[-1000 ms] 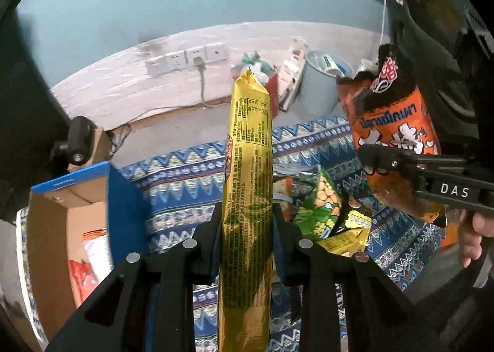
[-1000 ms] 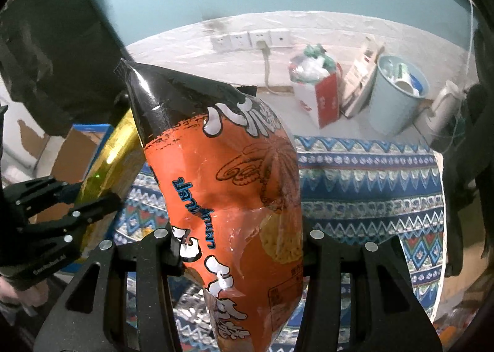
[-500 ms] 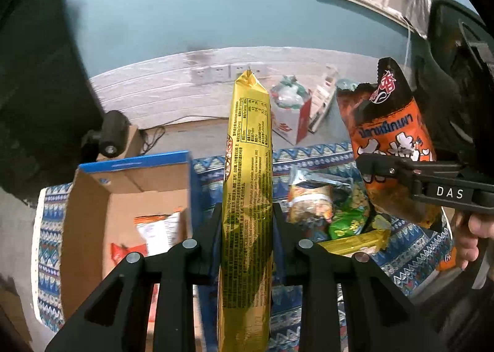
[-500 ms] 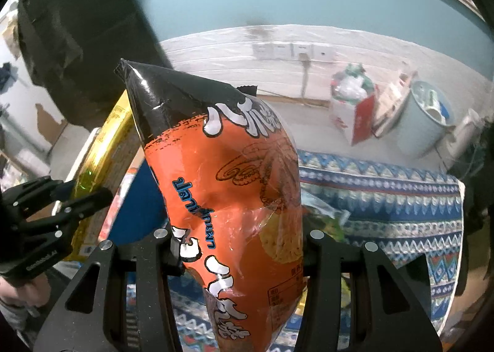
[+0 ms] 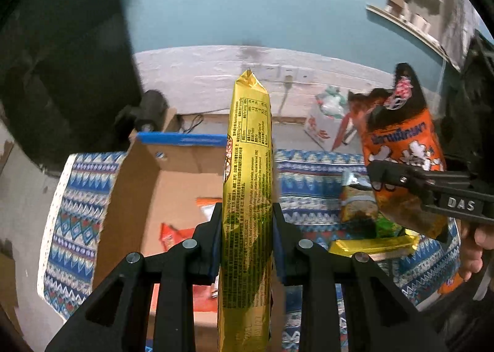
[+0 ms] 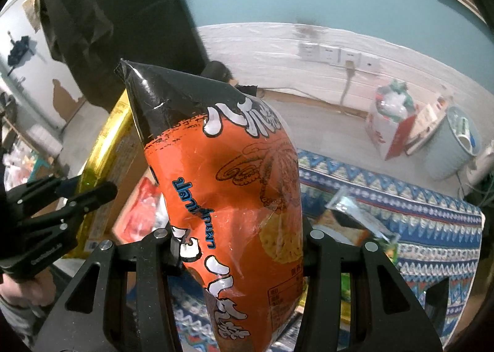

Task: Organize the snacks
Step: 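Carry the yellow bar and orange chip bag toward the box with both tools, then open the left tool to drop the yellow bar while the right tool drops the orange chip bag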

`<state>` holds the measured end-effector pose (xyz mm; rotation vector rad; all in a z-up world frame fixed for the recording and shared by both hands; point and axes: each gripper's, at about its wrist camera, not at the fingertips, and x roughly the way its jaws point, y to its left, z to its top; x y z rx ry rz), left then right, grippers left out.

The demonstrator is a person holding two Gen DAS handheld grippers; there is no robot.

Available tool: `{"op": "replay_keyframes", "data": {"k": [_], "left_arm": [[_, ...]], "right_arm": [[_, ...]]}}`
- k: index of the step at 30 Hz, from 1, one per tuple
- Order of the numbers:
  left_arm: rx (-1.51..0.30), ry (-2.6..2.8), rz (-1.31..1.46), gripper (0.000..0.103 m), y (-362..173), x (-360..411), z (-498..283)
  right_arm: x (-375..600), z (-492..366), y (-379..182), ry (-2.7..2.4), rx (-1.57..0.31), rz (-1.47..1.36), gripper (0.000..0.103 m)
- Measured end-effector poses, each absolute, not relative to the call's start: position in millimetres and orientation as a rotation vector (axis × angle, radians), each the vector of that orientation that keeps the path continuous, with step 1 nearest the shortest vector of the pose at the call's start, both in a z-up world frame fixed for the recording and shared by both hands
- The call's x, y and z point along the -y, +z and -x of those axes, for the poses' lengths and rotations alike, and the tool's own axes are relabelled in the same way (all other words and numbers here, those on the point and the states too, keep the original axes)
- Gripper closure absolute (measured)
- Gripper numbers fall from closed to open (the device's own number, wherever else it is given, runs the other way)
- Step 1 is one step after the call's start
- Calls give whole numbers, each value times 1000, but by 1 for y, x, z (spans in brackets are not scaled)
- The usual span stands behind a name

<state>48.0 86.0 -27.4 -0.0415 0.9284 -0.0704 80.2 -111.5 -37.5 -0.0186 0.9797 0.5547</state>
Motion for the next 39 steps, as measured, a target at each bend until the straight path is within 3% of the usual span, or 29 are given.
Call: {"op": "replay_keyframes", "data": {"k": [13, 26, 28, 30, 31, 39], "left_arm": [[-994, 61, 112, 75, -63, -166, -49], [-1074, 104, 163, 75, -87, -186, -53], [-1080, 123, 139, 72, -83, -185, -53], [-1077, 126, 137, 49, -78, -186, -52], [-1064, 133, 138, 46, -74, -188, -51], [-1030, 202, 155, 44, -60, -213, -48]], "right_arm": [[25, -87, -44, 674, -1016, 50, 57], [-34, -89, -59, 751, -1058, 64, 57], [-38, -92, -62, 760, -1070, 51, 57], [-41, -95, -65, 767, -1080, 36, 57], [-43, -96, -66, 770, -1085, 30, 57], [-59, -105, -78, 777, -1124, 3, 57]]}}
